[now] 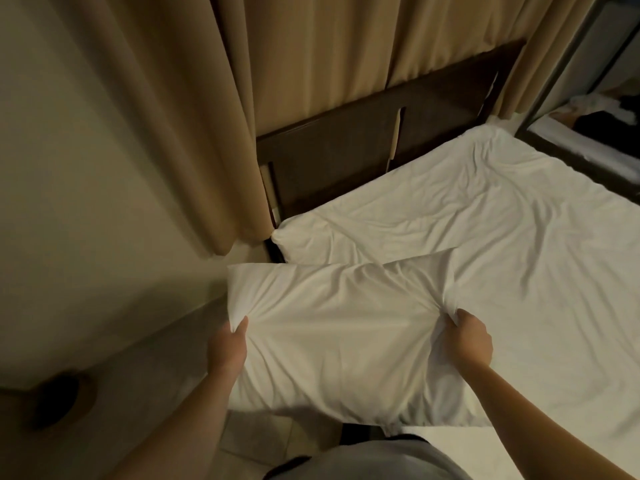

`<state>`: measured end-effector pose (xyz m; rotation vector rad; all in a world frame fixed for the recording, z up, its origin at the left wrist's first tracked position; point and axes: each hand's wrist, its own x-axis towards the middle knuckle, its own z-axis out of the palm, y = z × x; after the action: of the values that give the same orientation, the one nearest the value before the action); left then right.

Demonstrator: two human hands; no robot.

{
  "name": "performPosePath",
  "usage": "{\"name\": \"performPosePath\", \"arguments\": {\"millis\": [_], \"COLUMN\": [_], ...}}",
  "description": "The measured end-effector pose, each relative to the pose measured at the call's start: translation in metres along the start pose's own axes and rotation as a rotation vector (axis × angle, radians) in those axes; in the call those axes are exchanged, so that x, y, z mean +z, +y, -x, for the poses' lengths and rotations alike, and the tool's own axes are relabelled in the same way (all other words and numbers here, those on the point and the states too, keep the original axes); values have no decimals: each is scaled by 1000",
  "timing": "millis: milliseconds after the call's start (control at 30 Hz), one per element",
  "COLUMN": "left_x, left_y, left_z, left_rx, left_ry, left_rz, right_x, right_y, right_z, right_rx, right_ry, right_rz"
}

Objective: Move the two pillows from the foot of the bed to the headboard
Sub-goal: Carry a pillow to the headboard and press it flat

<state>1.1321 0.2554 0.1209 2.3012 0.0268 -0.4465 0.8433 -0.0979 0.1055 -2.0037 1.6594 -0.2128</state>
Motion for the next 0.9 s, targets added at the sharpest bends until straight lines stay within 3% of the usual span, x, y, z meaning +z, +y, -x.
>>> {"name": "performPosePath", "arguments": {"millis": [400, 667, 900], "left_x": [84, 140, 181], "left_y": [121, 179, 216], "left_z": [-123, -229, -306], "left_rx": [-4, 0, -32], "left_ry": [-46, -71, -80], "left_rz": [60, 2, 86], "right_x": [-7, 18, 48], "right_y": [-79, -134, -197], "right_z": [-162, -261, -362], "right_rx": [41, 103, 77], "right_ry": [37, 54, 39], "right_rz": [-2, 34, 85]}}
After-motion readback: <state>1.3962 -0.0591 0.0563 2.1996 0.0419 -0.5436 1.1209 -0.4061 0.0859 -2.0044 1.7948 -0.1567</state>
